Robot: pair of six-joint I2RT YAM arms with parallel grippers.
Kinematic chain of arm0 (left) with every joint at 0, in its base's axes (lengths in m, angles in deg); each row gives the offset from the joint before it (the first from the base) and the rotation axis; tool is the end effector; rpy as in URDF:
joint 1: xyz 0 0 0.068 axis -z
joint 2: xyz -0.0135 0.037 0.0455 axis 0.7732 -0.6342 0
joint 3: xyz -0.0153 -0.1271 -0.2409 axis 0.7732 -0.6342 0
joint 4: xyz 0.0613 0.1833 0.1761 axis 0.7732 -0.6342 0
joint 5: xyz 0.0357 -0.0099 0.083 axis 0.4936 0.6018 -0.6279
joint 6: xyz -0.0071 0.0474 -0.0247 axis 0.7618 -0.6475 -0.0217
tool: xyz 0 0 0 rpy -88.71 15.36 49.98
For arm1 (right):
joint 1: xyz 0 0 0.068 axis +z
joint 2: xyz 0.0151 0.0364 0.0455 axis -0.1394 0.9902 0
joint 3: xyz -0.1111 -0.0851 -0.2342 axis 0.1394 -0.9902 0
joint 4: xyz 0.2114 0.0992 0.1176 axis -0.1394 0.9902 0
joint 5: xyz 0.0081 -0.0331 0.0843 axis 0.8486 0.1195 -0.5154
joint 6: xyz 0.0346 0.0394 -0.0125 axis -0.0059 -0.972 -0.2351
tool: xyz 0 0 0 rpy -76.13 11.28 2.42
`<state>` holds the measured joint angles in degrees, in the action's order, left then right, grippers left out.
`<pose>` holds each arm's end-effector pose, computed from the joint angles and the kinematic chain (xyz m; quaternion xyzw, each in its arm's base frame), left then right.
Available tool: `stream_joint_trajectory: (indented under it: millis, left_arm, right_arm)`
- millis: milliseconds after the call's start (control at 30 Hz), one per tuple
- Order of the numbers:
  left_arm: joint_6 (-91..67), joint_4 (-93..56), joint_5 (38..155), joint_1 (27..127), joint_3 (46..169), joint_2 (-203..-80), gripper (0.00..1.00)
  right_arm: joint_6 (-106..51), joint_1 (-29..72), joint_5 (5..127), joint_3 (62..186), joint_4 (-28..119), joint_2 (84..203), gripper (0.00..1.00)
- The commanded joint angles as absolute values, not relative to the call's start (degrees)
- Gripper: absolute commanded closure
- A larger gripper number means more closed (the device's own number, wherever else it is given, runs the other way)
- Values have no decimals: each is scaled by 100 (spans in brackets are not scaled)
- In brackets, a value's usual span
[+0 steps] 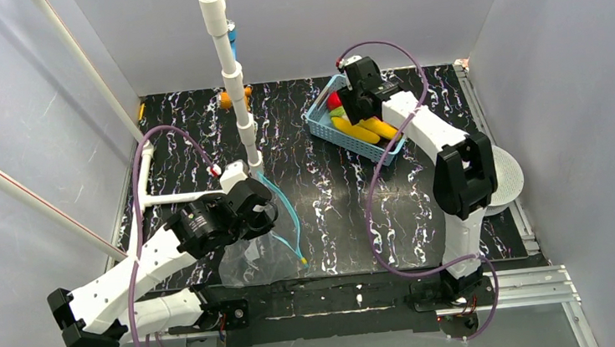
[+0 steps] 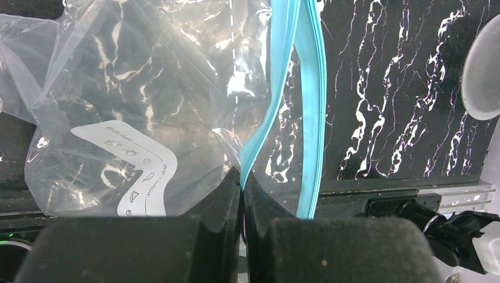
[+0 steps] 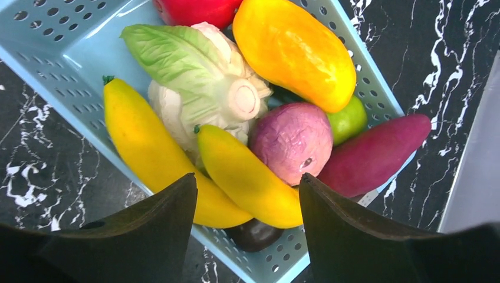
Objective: Place the food in the zip-top bag and seal the zipper
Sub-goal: Pick up the fake fruit from the bin.
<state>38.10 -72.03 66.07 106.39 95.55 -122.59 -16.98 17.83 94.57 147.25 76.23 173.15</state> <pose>0.1169 -0.1474 0.3295 -0.1164 0.9110 -0.2067 0.3373 0.4046 0.1821 0.2955 -0.1598 0.8915 -0.0841 0.4155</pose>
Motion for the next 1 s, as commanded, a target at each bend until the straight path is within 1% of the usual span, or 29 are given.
stream_joint_trajectory:
  millis: [0, 200, 333, 367, 533, 567, 600, 733, 800, 933, 967]
  left_arm:
    - [3952, -7336, 6574, 10610, 9617, -12191, 100]
    - [4004, -7185, 6625, 10585, 9476, -12120, 100]
    - [3807, -7259, 6489, 10526, 9677, -12132, 100]
    - [3762, -7288, 6459, 10504, 9736, -12141, 100]
    - [3600, -7375, 6500, 10401, 9846, -12176, 100]
    - [3588, -7364, 6528, 10377, 9823, -12172, 100]
    - [3574, -7324, 6566, 10355, 9793, -12169, 100]
    - [3478, -7202, 6848, 10181, 9723, -12253, 100]
    - [3457, -7128, 7071, 10049, 9738, -12327, 100]
    - [3484, -6848, 7467, 9892, 9652, -12337, 100]
    - [3504, -6801, 7558, 9839, 9619, -12332, 100]
  right_arm:
    - [-1340, 1765, 9558, 15281, 7900, 17625, 32]
    - [-1235, 1739, 9565, 15386, 8002, 17940, 36]
    - [-1183, 1738, 9625, 15342, 8042, 18043, 41]
    - [-1176, 1733, 9623, 15300, 8019, 18044, 44]
    - [-1234, 1734, 9764, 15285, 7939, 17950, 73]
    - [-1242, 1737, 9810, 15280, 7909, 17888, 78]
    - [-1251, 1737, 9837, 15285, 7875, 17774, 80]
    - [-1268, 1733, 9819, 15564, 7925, 17514, 81]
    - [-1284, 1733, 9774, 15926, 8050, 17452, 86]
    - [-1497, 1736, 9561, 16307, 8271, 17231, 99]
    - [-1671, 1735, 9437, 16356, 8319, 17141, 99]
